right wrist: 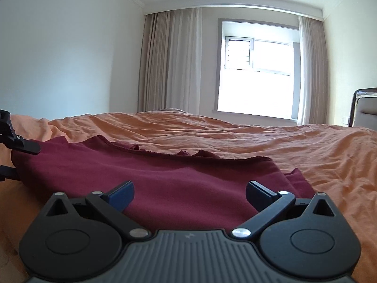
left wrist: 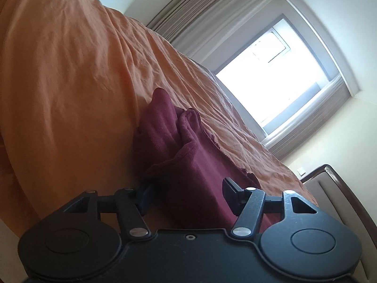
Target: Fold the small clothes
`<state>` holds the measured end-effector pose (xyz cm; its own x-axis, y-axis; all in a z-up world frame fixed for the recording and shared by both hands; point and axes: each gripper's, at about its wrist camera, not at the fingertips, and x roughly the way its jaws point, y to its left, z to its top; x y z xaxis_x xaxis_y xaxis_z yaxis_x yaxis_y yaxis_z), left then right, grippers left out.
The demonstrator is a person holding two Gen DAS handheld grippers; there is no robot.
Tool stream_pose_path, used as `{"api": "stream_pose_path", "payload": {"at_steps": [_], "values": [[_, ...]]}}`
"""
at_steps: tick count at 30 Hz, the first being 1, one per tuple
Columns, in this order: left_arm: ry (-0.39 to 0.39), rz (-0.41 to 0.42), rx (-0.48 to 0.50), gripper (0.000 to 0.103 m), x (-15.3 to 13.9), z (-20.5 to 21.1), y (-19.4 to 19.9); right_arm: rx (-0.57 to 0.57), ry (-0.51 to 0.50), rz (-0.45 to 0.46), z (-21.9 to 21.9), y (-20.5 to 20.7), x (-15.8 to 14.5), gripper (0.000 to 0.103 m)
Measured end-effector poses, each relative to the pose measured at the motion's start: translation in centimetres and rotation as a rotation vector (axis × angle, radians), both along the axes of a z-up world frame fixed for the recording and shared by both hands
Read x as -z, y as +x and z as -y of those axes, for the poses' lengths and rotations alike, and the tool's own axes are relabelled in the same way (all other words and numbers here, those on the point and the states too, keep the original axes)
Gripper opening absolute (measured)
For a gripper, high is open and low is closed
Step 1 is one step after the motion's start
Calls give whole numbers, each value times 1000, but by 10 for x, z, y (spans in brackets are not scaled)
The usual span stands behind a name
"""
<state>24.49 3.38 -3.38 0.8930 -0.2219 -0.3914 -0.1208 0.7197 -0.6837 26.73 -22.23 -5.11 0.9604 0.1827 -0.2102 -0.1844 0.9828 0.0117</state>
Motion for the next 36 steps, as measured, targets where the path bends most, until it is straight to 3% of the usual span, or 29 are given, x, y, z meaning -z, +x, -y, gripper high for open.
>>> {"api": "stream_pose_path", "payload": {"at_steps": [6,10,17,20,22,23,24,29,33,36], "values": [[9,-20,1,64,-1,-3,1,-48,-11,-63,-7,20,20,103],[3,-40,-23,58,-1,-3,3,-49,12,-45,-6,18,30,103],[12,-44,-49,59,2,4,3,-29,-18,-37,-13,17,34,103],[-25,-42,-63,58,4,2,5,-25,-21,-31,-12,15,34,103],[-24,-38,-77,50,3,2,2,-26,-19,-30,-12,15,35,103],[-2,-37,-88,36,2,3,0,-26,-17,-30,-11,15,34,103],[33,-32,-96,33,0,7,-1,-27,-16,-31,-11,15,34,103],[135,1,-114,22,-14,20,-5,-27,-16,-31,-11,15,34,103],[350,50,-67,15,-37,47,-4,-23,-19,-32,-11,14,34,103],[442,95,1,14,-58,64,1,-14,-14,-28,-10,10,29,103]]}}
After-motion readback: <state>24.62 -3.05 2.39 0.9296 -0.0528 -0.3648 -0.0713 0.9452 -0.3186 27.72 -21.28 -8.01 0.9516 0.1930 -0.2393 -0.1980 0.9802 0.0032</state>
